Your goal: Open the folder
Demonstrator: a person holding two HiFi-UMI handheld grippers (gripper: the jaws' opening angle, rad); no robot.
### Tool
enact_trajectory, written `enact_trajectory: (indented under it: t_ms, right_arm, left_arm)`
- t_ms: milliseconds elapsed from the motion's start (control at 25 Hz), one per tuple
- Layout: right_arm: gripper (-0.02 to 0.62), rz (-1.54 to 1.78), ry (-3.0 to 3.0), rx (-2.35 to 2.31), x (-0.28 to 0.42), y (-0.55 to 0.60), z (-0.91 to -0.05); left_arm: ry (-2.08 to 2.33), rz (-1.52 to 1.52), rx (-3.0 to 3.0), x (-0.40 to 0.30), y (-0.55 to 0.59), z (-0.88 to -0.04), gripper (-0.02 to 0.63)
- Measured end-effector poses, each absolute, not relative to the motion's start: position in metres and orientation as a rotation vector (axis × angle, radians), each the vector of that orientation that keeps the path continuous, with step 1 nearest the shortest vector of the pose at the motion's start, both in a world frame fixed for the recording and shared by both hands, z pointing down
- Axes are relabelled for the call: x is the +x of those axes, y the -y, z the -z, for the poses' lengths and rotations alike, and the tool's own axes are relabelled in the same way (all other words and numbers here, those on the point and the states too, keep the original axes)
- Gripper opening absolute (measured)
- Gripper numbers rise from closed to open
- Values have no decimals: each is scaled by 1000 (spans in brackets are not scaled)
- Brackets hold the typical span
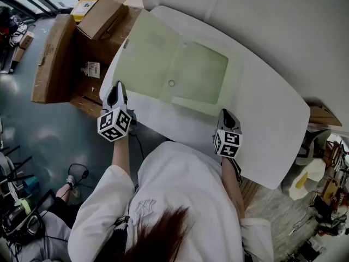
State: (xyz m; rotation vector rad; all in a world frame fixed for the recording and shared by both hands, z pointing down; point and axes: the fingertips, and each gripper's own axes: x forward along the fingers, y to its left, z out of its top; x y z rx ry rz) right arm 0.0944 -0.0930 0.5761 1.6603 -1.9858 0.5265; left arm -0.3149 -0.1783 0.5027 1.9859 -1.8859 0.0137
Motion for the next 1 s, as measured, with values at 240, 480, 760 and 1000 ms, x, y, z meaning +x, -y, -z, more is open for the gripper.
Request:
enact_trajectory:
  t_ms: [240, 480, 760, 1000]
  right_arm:
    - [6, -485, 2019, 1669, 88, 97, -564]
    - [6, -448, 2043, 1714, 81, 106, -539]
    - [6, -422, 2087, 1771, 80, 107, -512]
    - [6, -394, 2153, 1798, 76, 101, -492]
  left_arm:
    - [1852, -7, 2036, -305, 177, -490, 32]
    - [1827, -13, 2083, -296, 176, -480, 29]
    - [1801, 2, 2136, -281, 172, -468, 20]
    - [1774, 18, 2195, -263, 166, -454, 15]
